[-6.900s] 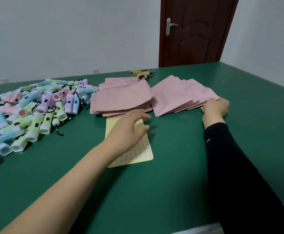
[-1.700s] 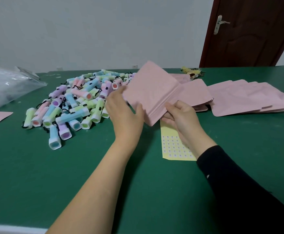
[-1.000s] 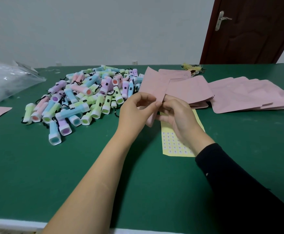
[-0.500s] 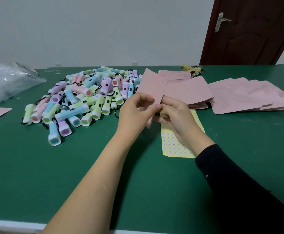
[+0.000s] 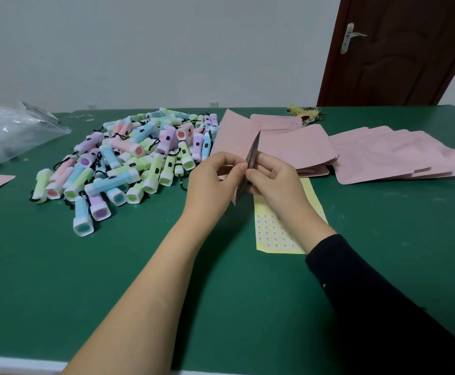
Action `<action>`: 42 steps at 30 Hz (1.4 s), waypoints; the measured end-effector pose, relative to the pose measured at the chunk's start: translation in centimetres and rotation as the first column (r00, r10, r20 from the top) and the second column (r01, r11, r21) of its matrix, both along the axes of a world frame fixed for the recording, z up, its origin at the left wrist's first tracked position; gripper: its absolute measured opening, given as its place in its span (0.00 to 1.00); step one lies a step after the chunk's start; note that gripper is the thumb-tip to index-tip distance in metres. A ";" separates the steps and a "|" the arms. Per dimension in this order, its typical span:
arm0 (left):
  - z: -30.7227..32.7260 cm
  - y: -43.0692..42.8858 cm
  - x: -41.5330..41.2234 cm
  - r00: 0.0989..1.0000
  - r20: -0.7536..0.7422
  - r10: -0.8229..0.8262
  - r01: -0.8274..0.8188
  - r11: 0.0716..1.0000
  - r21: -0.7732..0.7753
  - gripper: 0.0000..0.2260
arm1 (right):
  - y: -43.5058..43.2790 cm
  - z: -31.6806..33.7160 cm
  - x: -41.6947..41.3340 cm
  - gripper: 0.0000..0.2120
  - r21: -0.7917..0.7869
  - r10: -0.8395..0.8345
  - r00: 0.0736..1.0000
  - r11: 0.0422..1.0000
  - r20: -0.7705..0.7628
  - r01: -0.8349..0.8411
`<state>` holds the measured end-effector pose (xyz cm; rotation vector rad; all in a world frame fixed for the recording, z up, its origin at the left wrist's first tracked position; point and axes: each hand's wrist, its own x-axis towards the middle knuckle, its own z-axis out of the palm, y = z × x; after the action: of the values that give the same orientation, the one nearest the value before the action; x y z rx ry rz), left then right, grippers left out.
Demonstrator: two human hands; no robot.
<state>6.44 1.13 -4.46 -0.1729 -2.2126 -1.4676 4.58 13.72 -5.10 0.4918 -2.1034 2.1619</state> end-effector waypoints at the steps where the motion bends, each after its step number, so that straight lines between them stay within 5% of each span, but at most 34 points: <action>1: 0.0 0.2 0.0 1.000 -0.012 0.003 -0.004 1.000 -0.029 0.06 | -0.1 0.0 0.1 0.13 0.079 -0.073 0.995 0.994 -0.068 0.079; 4: 0.0 0.8 0.4 0.998 -0.067 0.007 -0.013 0.997 -0.079 0.08 | -0.4 -0.3 0.3 0.13 0.235 -0.243 0.931 0.922 -0.271 0.308; 7: 0.1 1.0 0.6 0.996 -0.075 0.045 -0.046 0.999 -0.017 0.08 | -0.6 -0.4 0.6 0.09 0.325 -0.241 0.882 0.863 -0.405 0.386; 9: 0.1 1.3 0.7 0.996 -0.054 0.066 -0.063 0.996 0.056 0.04 | -0.9 -0.3 0.9 0.15 0.407 -0.228 0.804 0.768 -0.549 0.495; 13: 0.3 1.8 0.8 0.999 0.028 0.041 -0.046 0.970 0.239 0.05 | -1.6 0.2 1.7 0.21 0.352 -0.220 0.670 0.713 -0.709 0.606; 18: 0.1 1.7 0.7 0.990 -0.032 0.140 -0.139 0.990 0.030 0.19 | -2.3 0.1 1.9 0.20 0.373 -0.230 0.720 0.730 -0.655 0.573; 23: 0.1 1.0 0.5 0.990 -0.059 0.127 -0.131 0.990 -0.057 0.10 | -1.9 0.2 1.6 0.17 0.360 -0.249 0.735 0.744 -0.631 0.562; 30: 0.6 0.7 0.8 0.988 -0.086 0.125 -0.131 0.989 -0.063 0.16 | -1.2 0.5 1.2 0.18 0.282 -0.325 0.799 0.813 -0.507 0.510; 34: 0.5 0.9 0.8 0.988 -0.077 0.134 -0.145 0.975 -0.170 0.07 | -1.1 0.4 1.1 0.21 0.345 -0.223 0.931 0.883 -0.289 0.318; 38: 0.5 2.0 1.1 0.993 -0.030 0.115 -0.115 0.993 -0.011 0.07 | -1.9 -0.1 1.1 0.10 0.382 -0.163 0.970 0.897 -0.180 0.222; 42: 0.7 1.4 0.6 0.985 0.168 0.040 -0.051 0.997 0.062 0.25 | -2.7 -0.2 1.7 0.22 0.436 -0.094 0.968 0.880 -0.231 0.190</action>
<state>7.03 2.49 -3.79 0.0240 -2.2783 -1.5783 6.32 10.98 -5.31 0.5430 -2.4338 1.4592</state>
